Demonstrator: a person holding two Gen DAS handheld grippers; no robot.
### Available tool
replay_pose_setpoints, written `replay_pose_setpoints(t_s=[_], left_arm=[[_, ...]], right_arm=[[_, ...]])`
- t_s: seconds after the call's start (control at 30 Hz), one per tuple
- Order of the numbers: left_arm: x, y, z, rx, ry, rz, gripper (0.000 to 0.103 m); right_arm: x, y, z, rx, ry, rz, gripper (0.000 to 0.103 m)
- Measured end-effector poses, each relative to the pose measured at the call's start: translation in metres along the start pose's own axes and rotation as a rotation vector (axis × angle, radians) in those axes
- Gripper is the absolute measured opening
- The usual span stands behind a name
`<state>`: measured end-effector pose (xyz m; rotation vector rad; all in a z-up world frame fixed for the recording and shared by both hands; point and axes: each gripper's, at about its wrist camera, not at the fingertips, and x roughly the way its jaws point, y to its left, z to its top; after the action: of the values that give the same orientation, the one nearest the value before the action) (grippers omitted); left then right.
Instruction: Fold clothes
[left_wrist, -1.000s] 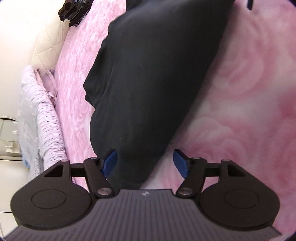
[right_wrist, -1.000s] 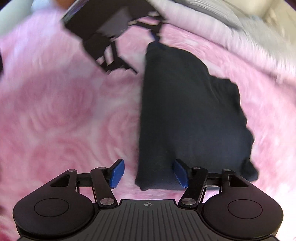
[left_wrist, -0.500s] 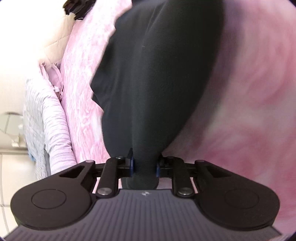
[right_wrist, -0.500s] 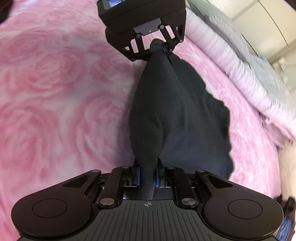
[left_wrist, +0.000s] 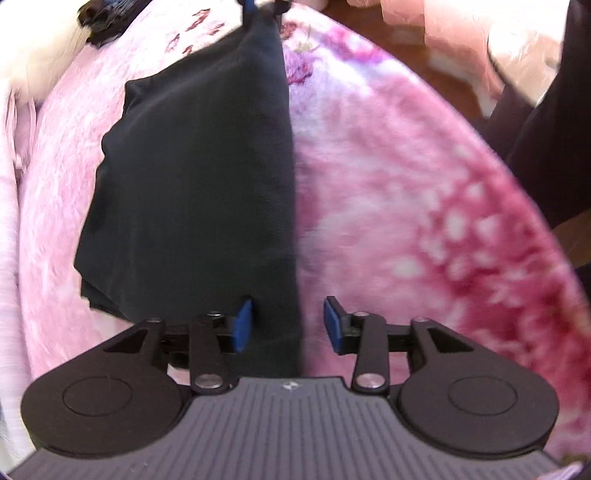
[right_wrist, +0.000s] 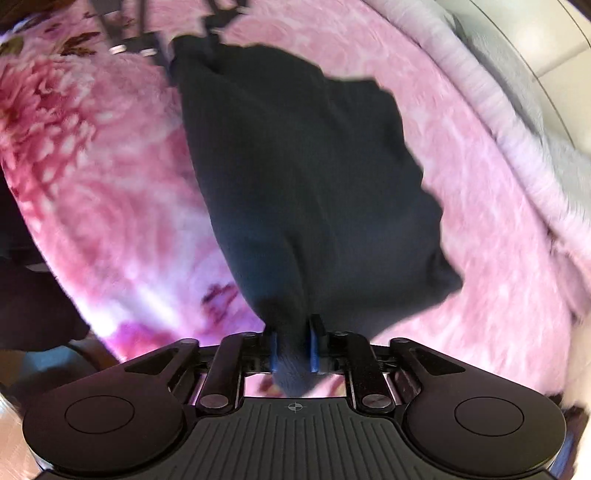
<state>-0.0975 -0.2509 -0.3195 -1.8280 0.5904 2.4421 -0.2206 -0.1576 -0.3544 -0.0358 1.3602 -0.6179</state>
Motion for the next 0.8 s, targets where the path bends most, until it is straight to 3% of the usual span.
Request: replay_pose_setpoints(t_s=[0.07,0.13,0.27,0.4,0.57,0.67,0.73,0.77,0.8], left_arm=[[-0.021,0.003,-0.004,-0.103,-0.016,-0.059,0.038],[-0.042,0.028,-0.011,-0.304,-0.033,-0.078,0.039],[-0.033,0.110,-0.017,-0.662,-0.077,-0.015,0.038],[0.002,0.183,-0.020,-0.924,-0.134,0.040,0.038],[0.056,0.228,-0.011,-1.016,-0.140,-0.029,0.033],[0.077,0.232,-0.009,-1.019,-0.121,-0.056,0.012],[0.072,0.233,-0.012,-1.026,-0.143,-0.057,0.004],[0.067,0.231,-0.016,-1.037,-0.152,-0.056,0.003],[0.063,0.230,-0.019,-1.048,-0.161,-0.054,0.003]], right_arm=[[-0.006,-0.004,-0.002,0.118,0.035,0.010,0.029],[-0.020,-0.016,-0.004,0.261,0.057,0.026,0.031],[-0.045,-0.059,-0.010,0.599,-0.014,0.038,0.033],[-0.025,-0.126,-0.012,0.952,-0.106,0.084,0.046],[0.027,-0.194,-0.021,1.184,-0.195,0.152,0.052],[0.054,-0.216,-0.025,1.222,-0.207,0.202,0.052],[0.067,-0.220,-0.023,1.214,-0.210,0.223,0.051],[0.072,-0.222,-0.024,1.214,-0.210,0.234,0.048],[0.075,-0.222,-0.025,1.220,-0.207,0.244,0.029]])
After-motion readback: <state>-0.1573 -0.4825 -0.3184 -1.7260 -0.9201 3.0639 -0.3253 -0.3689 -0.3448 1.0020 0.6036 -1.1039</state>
